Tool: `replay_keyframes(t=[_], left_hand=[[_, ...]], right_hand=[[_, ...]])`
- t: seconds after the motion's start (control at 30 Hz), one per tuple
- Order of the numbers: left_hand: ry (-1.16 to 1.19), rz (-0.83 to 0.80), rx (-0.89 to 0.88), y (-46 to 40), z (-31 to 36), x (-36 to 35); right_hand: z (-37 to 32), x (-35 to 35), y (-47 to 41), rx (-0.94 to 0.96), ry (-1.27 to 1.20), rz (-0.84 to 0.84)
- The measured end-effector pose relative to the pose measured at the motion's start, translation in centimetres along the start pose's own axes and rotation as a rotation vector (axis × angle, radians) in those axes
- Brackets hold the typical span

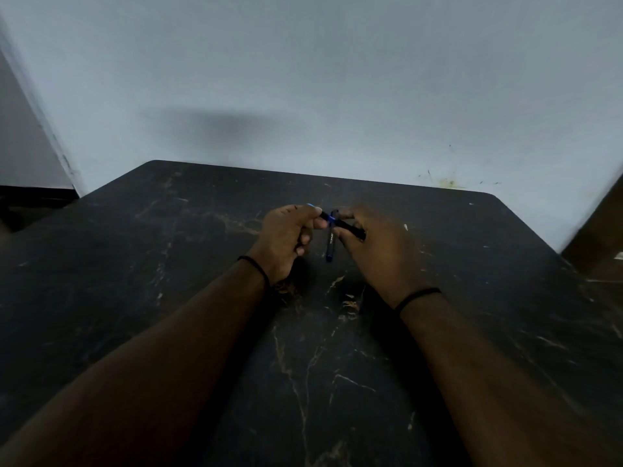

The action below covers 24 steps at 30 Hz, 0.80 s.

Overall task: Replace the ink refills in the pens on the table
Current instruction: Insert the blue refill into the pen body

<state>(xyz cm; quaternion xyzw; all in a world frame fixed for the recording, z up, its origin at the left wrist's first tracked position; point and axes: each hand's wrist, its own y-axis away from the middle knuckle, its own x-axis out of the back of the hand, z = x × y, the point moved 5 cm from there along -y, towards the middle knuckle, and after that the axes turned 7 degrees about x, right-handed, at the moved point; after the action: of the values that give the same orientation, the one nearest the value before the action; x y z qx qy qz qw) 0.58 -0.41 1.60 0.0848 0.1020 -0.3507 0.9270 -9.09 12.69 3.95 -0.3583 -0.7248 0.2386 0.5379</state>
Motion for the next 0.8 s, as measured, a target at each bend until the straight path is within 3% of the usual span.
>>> replay_keyframes(t=[0.13,0.8], left_hand=[[0.004,-0.023,-0.006,-0.11,-0.10,-0.01],[-0.004,-0.025,-0.012,0.48,0.02,-0.27]], right_hand=[[0.60,-0.17,0.14,-0.100,-0.051,0.019],[0.57,-0.32,0.19,-0.003,-0.017,0.025]])
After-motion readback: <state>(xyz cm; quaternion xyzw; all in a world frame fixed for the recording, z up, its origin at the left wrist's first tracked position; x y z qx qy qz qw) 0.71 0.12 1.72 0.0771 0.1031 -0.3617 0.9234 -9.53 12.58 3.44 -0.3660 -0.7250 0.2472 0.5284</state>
